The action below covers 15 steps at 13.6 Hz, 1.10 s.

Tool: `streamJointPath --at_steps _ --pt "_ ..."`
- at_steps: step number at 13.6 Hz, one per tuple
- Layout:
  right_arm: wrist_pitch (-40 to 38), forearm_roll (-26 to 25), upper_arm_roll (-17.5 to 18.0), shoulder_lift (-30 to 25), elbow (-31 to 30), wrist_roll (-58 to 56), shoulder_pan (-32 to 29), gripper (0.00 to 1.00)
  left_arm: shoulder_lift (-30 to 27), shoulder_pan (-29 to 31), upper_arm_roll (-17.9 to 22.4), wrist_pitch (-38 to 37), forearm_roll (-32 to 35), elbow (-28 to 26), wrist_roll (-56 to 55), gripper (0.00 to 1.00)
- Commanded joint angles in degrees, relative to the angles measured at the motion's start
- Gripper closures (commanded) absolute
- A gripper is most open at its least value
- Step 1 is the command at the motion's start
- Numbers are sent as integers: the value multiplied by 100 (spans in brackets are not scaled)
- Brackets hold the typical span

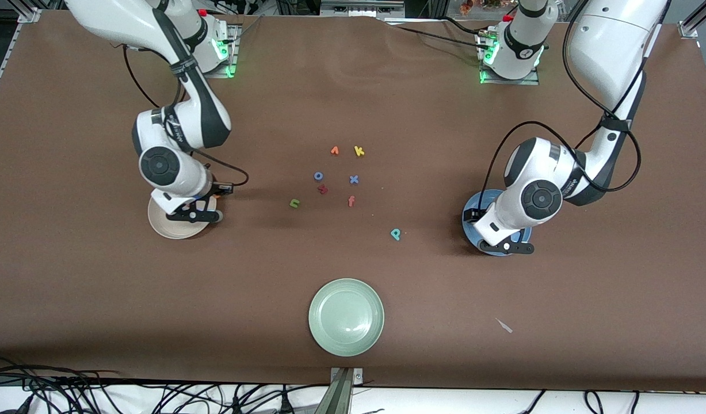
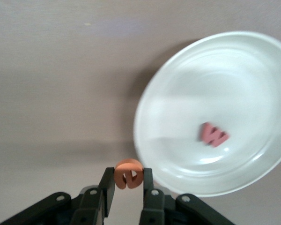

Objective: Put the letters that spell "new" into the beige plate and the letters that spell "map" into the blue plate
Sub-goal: 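Drop the yellow a in the blue plate while the right drops e in beige plate, then reach the left gripper to the teal p while the right grasps green u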

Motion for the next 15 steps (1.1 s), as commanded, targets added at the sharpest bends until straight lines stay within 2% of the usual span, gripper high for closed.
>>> streamJointPath --at_steps 1,4,5,6,9,11,15 --pt "-69 -98 -193 201 286 -502 -30 71 -141 -8 -73 -151 99 103 13 0" --pt "-69 -142 -282 386 506 -802 -91 66 -133 -43 -153 -334 99 330 -14 0" --pt "-69 -151 -282 404 524 -863 -127 43 -115 -139 -153 -518 108 488 -14 0" --pt "-69 -90 -282 395 559 -812 -127 1 -63 -174 -153 -677 108 698 -23 0" --pt "-122 7 -194 378 674 -514 -4 0 113 -297 -153 -731 12 1095 -40 0" --pt "-87 156 138 386 744 -31 14 0 210 -560 -144 -888 72 1367 -58 0" --pt "500 499 632 596 744 1004 241 0 894 -947 -135 -1153 20 2263 -576 0"
